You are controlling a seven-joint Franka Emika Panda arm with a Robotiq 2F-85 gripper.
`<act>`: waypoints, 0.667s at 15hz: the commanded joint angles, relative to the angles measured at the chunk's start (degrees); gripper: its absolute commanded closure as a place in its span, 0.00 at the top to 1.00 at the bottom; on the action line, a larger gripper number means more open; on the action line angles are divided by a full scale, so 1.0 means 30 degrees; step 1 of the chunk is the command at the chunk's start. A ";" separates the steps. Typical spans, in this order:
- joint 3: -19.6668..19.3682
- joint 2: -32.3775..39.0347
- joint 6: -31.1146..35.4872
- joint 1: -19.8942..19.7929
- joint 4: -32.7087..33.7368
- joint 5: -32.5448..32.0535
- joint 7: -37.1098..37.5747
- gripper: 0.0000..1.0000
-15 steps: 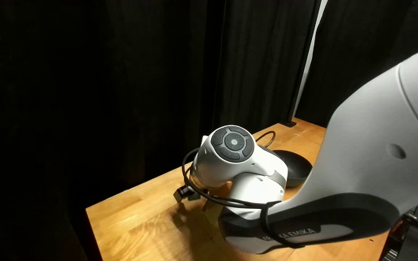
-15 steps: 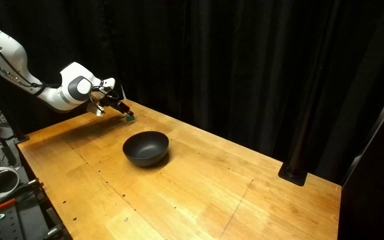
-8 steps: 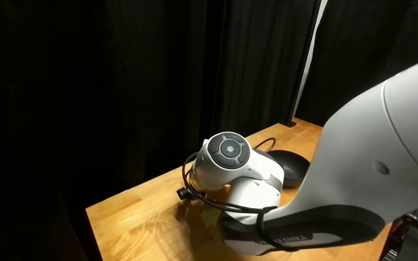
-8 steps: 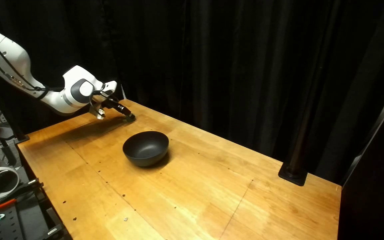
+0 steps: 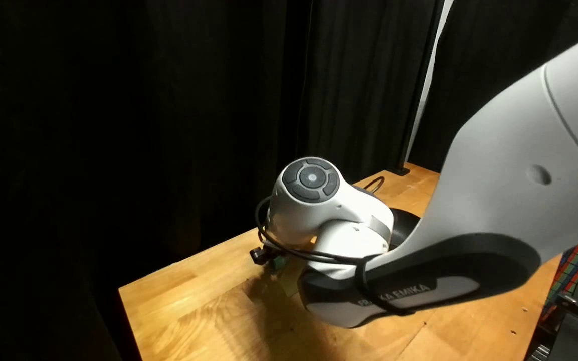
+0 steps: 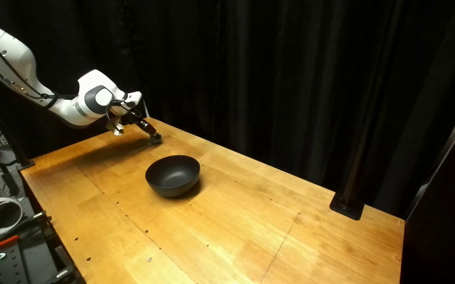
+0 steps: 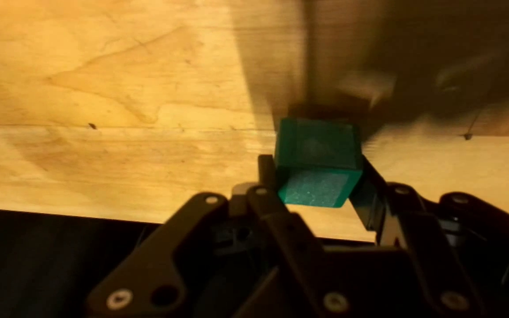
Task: Pick up the green object from the table and put it in the bowl
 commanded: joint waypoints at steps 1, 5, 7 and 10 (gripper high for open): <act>0.0449 -0.3003 -0.1372 -0.0889 -0.1449 -0.1383 -0.0512 0.19; 0.0232 -0.4969 -0.3366 -0.1692 -0.2532 -0.3005 -0.0083 0.19; 0.0252 -0.6049 -0.3606 -0.2305 -0.3571 -0.3776 0.0028 0.19; 0.0149 -0.7220 -0.2906 -0.3334 -0.5068 -0.4806 0.0198 0.19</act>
